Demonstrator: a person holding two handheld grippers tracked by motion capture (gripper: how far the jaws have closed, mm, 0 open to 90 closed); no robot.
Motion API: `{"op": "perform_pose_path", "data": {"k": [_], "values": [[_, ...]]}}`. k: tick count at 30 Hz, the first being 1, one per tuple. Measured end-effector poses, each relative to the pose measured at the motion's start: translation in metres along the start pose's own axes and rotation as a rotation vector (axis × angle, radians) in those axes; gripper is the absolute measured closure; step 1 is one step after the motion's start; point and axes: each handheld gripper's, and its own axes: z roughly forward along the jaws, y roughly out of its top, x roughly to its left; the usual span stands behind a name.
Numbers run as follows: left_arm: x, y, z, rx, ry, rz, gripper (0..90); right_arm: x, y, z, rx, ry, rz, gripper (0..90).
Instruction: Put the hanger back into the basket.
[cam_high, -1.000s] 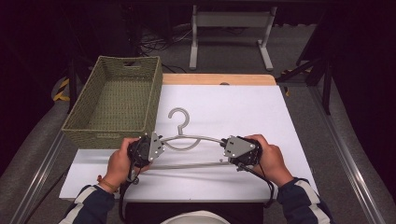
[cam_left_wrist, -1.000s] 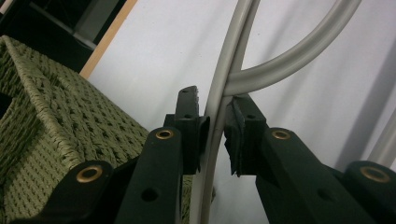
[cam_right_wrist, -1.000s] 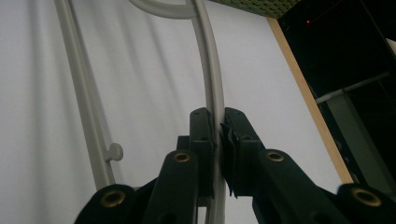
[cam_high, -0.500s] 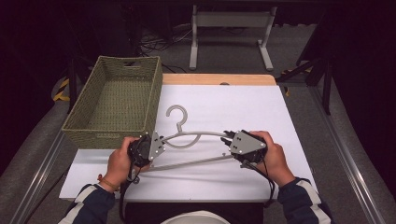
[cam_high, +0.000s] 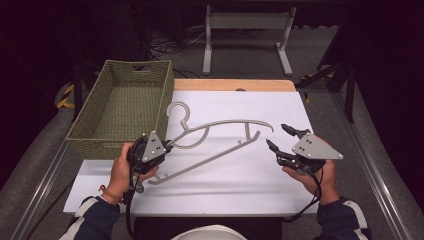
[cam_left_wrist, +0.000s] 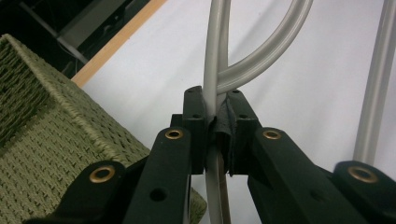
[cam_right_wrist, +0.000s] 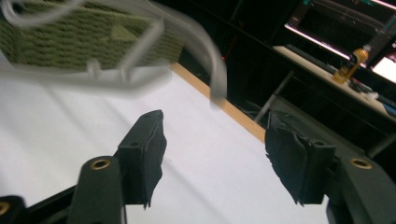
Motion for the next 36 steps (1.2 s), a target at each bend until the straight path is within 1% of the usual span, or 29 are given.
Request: {"op": "perform_pose_path", "data": {"k": [1,3,4,5,6,7,9,10,11,12,14,15,17,18,19,20,22,24,28,29,30,31,34,35,36], "values": [[0.002,0.0,-0.001,-0.006,-0.011,-0.015,81.9,-0.001,-0.006,0.0,0.01,0.0,0.007,35.6],[0.004,0.001,-0.003,-0.027,-0.011,-0.028,81.9,-0.001,-0.017,0.001,0.033,0.006,0.029,33.2],[0.006,0.002,-0.003,-0.038,-0.022,-0.042,81.9,0.001,-0.023,0.003,0.052,0.011,0.031,32.3],[0.007,0.003,-0.004,-0.048,-0.037,-0.06,81.9,0.003,-0.028,0.005,0.075,0.014,0.028,31.5],[0.007,0.003,-0.004,-0.057,-0.033,-0.064,81.9,0.005,-0.032,0.007,0.097,0.016,0.016,30.7],[0.007,0.003,-0.004,-0.057,-0.033,-0.064,81.9,0.007,-0.034,0.008,0.109,0.017,0.01,30.1],[0.011,0.007,-0.006,-0.082,-0.029,-0.079,81.9,0.01,-0.041,0.011,0.131,0.021,0.001,27.4],[0.011,0.007,-0.006,-0.082,-0.029,-0.079,81.9,0.011,-0.043,0.012,0.139,0.017,-0.001,25.9],[0.014,0.009,-0.006,-0.096,-0.032,-0.095,82.0,0.012,-0.045,0.013,0.14,0.018,0.007,24.9],[0.016,0.01,-0.006,-0.103,-0.029,-0.098,81.9,0.012,-0.046,0.013,0.135,0.024,0.015,24.1],[0.018,0.011,-0.006,-0.107,-0.029,-0.103,81.9,0.013,-0.049,0.013,0.128,0.022,0.028,20.8],[0.021,0.012,-0.006,-0.115,-0.019,-0.11,81.9,0.014,-0.051,0.014,0.125,0.019,0.036,20.1],[0.025,0.014,-0.007,-0.124,-0.017,-0.119,81.9,0.015,-0.053,0.014,0.116,0.013,0.043,18.8],[0.026,0.015,-0.008,-0.125,-0.01,-0.119,81.9,0.015,-0.053,0.014,0.106,0.014,0.05,17.7],[0.028,0.016,-0.008,-0.134,-0.002,-0.128,81.9,0.015,-0.054,0.014,0.097,0.016,0.056,17.3],[0.028,0.016,-0.008,-0.134,-0.002,-0.128,81.9,0.015,-0.054,0.014,0.097,0.016,0.056,17.3],[0.034,0.018,-0.01,-0.142,0.015,-0.139,81.9,0.016,-0.056,0.015,0.083,0.015,0.068,16.4],[0.04,0.021,-0.011,-0.148,0.024,-0.152,81.9,0.017,-0.058,0.016,0.076,0.016,0.078,15.9],[0.05,0.027,-0.015,-0.152,0.044,-0.16,81.9,0.02,-0.06,0.019,0.082,0.028,0.079,15.5],[0.05,0.027,-0.015,-0.152,0.044,-0.16,81.9,0.02,-0.06,0.019,0.082,0.028,0.079,15.5],[0.052,0.028,-0.016,-0.156,0.044,-0.167,81.9,0.02,-0.06,0.019,0.084,0.026,0.074,15.5],[0.057,0.03,-0.017,-0.158,0.052,-0.18,81.9,0.021,-0.06,0.02,0.083,0.026,0.074,15.5],[0.067,0.035,-0.022,-0.161,0.067,-0.194,81.9,0.021,-0.061,0.02,0.089,0.027,0.074,15.5],[0.067,0.035,-0.022,-0.161,0.067,-0.194,81.9,0.021,-0.061,0.02,0.089,0.027,0.074,15.5],[0.072,0.037,-0.025,-0.165,0.066,-0.208,81.9,0.021,-0.061,0.02,0.093,0.026,0.072,15.5]]}}
